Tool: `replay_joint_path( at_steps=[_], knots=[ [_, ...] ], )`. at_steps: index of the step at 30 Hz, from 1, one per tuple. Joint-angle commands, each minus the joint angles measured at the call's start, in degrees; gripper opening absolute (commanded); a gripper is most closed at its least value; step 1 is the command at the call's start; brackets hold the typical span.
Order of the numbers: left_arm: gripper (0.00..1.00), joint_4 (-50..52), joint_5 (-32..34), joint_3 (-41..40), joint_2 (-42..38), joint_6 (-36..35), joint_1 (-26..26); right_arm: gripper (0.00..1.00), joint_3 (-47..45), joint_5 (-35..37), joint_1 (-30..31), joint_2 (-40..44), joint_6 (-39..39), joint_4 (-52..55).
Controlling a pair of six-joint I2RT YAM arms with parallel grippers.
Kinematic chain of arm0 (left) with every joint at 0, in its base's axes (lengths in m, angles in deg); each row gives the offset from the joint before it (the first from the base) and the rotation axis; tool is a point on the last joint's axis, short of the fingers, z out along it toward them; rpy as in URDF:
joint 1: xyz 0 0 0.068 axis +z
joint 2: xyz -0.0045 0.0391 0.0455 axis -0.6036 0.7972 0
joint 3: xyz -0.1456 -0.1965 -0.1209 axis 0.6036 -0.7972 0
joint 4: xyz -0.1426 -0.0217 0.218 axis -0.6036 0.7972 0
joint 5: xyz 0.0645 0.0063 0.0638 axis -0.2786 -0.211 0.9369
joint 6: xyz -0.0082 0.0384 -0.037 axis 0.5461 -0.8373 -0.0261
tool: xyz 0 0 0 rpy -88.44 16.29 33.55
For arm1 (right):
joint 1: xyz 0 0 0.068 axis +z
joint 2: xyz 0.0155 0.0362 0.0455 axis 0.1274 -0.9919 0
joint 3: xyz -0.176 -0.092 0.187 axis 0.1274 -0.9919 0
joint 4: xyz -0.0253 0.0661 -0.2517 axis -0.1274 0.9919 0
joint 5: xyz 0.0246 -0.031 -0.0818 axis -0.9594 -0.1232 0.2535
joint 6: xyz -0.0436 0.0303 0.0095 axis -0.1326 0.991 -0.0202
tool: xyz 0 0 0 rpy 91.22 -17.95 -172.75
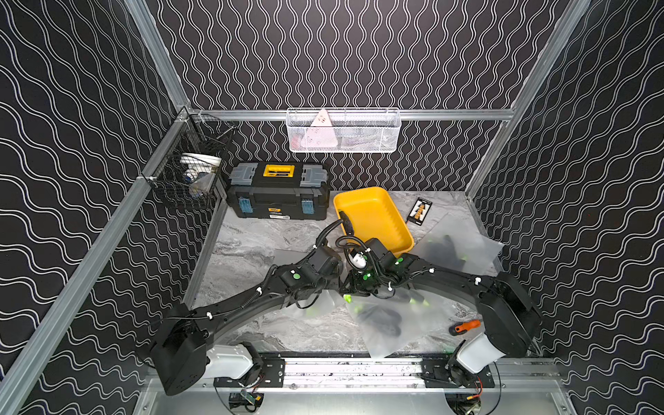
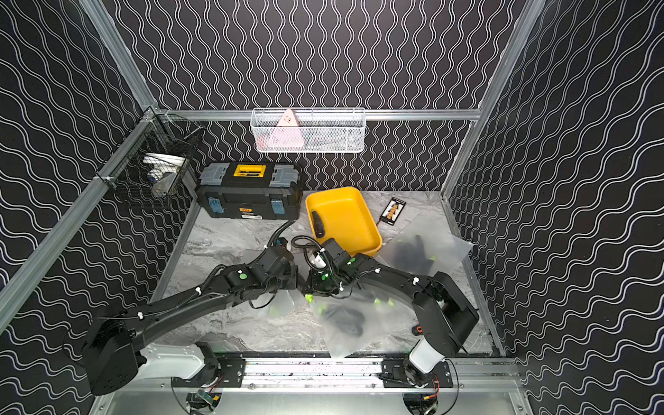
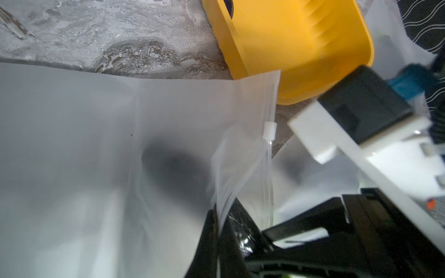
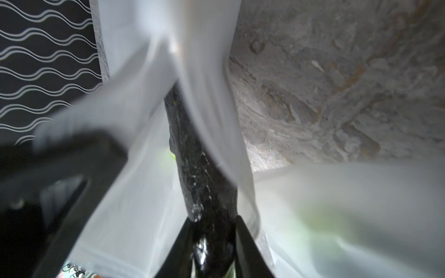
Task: Place the eggplant in a zip-top bag and seal the zipper
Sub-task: Place the eggplant in the zipper food storage bag.
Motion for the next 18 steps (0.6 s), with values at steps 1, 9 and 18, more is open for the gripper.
replay_joint_path(
  at_steps=[1, 9, 18],
  knots=[
    [0.00, 1.2, -0.6, 0.6, -0.5, 2.0, 0.0, 0.36, 2.2, 1.1, 0.5, -2.0, 3.1, -4.0],
    [0.00, 1.1, -1.5, -0.2, -1.0, 3.3, 2.2, 0.50, 4.3, -1.3, 1.4, -1.0, 3.7, -4.6],
    [0.00, 3.7, 0.2, -0.2, -1.9, 1.2, 4.3, 0.51, 8.7, 3.9, -9.8, 4.2, -6.0, 3.7]
  ],
)
